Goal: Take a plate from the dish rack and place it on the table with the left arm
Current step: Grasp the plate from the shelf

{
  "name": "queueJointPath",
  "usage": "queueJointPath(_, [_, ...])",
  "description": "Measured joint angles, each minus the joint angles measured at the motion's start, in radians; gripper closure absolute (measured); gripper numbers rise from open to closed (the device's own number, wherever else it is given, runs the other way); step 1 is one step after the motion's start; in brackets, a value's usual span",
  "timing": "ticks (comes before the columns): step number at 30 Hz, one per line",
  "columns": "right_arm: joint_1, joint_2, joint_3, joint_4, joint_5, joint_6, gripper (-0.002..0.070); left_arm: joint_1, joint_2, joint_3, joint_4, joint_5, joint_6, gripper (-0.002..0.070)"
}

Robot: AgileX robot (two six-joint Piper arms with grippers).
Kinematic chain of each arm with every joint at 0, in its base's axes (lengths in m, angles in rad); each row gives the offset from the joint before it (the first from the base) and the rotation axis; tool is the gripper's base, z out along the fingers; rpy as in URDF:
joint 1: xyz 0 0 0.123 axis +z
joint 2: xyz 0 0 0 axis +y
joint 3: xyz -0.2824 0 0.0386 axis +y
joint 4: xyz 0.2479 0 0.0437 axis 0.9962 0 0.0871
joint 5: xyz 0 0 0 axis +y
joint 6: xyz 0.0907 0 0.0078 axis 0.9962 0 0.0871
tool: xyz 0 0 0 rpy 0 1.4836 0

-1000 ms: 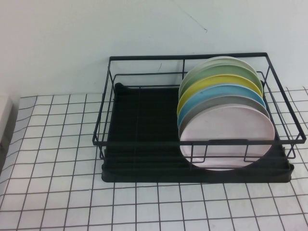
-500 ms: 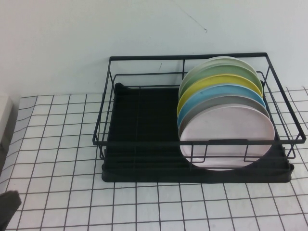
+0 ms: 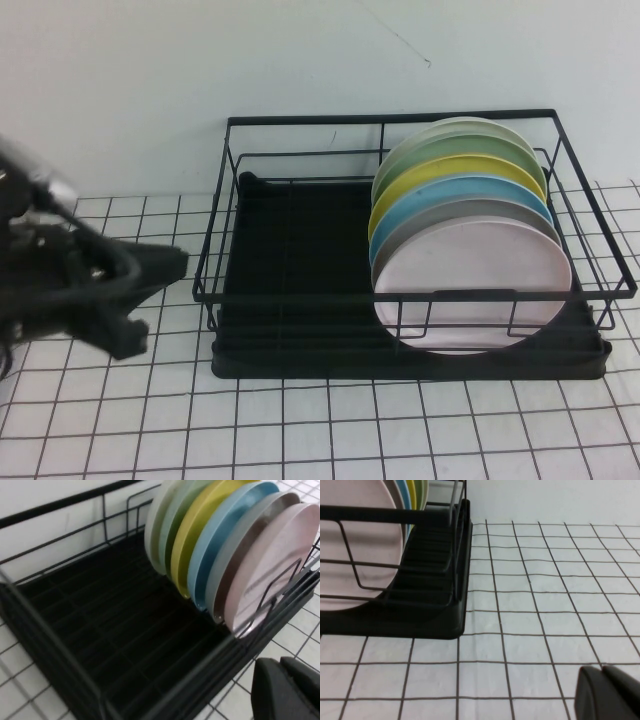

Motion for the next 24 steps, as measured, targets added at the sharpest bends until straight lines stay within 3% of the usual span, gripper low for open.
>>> queueJointPath(10, [0.0, 0.0, 0.0, 0.0, 0.0, 0.0, 0.0678, -0.229, 0.42, -0.34, -0.029, -0.034, 0.136, 0.0666])
queueJointPath(12, [0.0, 0.0, 0.0, 0.0, 0.0, 0.0, 0.0678, -0.27, 0.49, -0.403, -0.029, -0.03, 0.205, 0.0615])
queueJointPath(18, [0.0, 0.0, 0.0, 0.0, 0.0, 0.0, 0.0678, -0.357, 0.645, -0.534, -0.029, -0.021, 0.344, 0.0367])
queueJointPath(24, [0.0, 0.0, 0.0, 0.0, 0.0, 0.0, 0.0678, -0.374, 0.756, -0.603, -0.029, 0.046, 0.387, 0.0328])
